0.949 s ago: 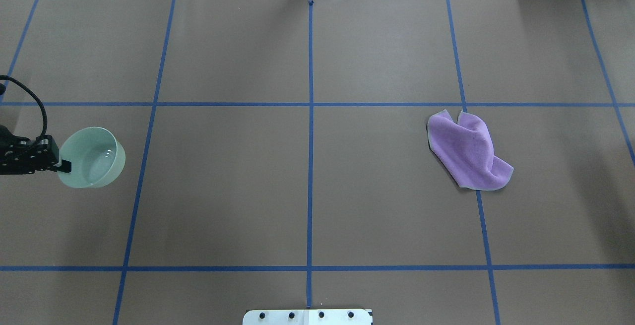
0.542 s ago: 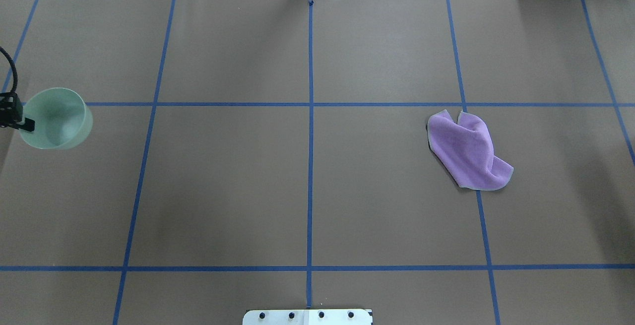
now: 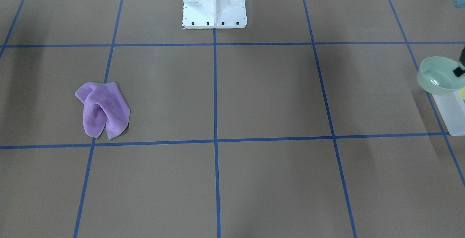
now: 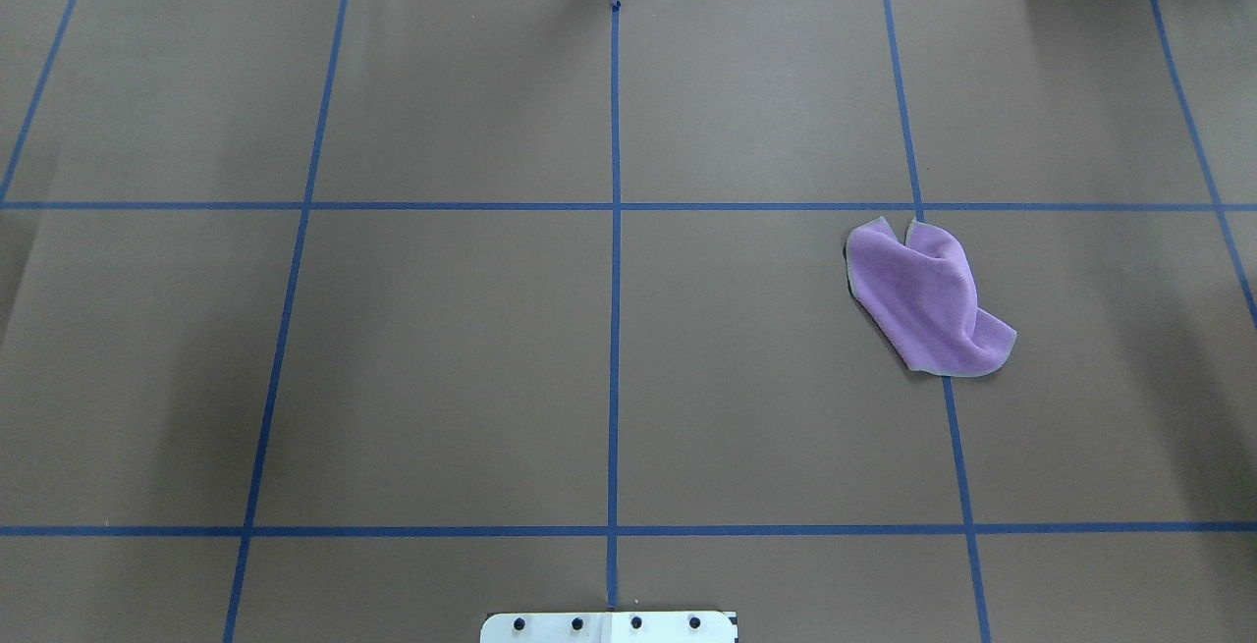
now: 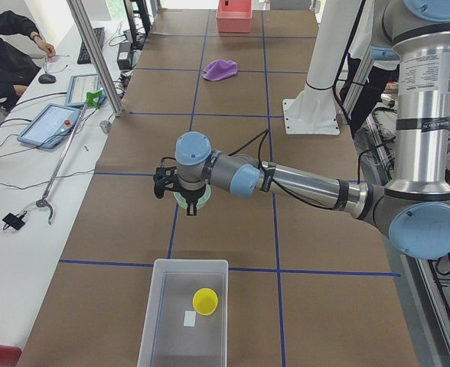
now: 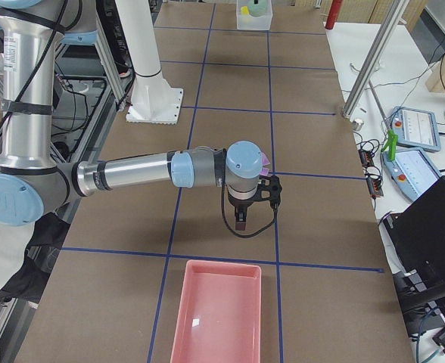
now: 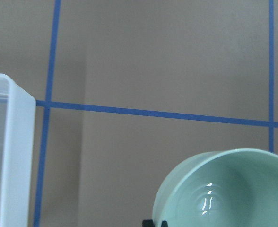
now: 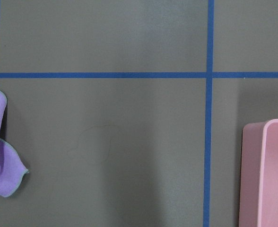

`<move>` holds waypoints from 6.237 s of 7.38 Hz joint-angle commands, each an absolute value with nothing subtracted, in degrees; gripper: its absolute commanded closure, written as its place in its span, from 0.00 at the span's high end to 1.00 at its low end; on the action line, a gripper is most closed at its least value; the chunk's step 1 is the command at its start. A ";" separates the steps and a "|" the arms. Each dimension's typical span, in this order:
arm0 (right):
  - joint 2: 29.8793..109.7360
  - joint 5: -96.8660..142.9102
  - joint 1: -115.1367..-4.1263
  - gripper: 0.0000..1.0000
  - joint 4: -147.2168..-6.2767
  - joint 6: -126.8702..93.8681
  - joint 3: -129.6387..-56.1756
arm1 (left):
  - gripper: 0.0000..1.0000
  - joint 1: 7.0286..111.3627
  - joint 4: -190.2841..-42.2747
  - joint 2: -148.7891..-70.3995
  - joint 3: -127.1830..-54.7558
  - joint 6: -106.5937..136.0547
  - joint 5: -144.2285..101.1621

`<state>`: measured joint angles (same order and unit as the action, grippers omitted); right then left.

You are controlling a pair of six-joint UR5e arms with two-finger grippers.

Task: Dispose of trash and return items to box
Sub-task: 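Lift the green bowl with the left gripper toward the clear bin, then lower the green bowl into the clear bin and release it, then reach the right gripper down and pinch the lilac cloth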

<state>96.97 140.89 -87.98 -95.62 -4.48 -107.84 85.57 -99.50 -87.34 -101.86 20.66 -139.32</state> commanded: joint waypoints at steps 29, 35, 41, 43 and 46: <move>97.73 141.24 -87.98 1.00 -95.62 -4.48 -108.90 | 0.99 99.49 -129.45 -104.95 -38.23 8.88 -132.71; 97.65 140.89 -87.89 1.00 -95.54 -4.48 -109.07 | 0.99 100.37 -112.68 -103.72 -66.25 9.32 -139.93; 97.65 141.41 -84.03 1.00 -95.54 -13.70 -113.89 | 0.99 86.95 -105.29 -95.28 -93.34 34.80 -136.51; 96.25 145.54 -78.71 1.00 -95.19 -19.37 -118.54 | 0.99 86.40 -106.17 -94.83 -93.43 35.94 -136.41; 86.52 132.59 -61.74 1.00 -95.10 -38.21 -120.50 | 0.99 86.31 -106.08 -94.83 -93.34 35.95 -136.41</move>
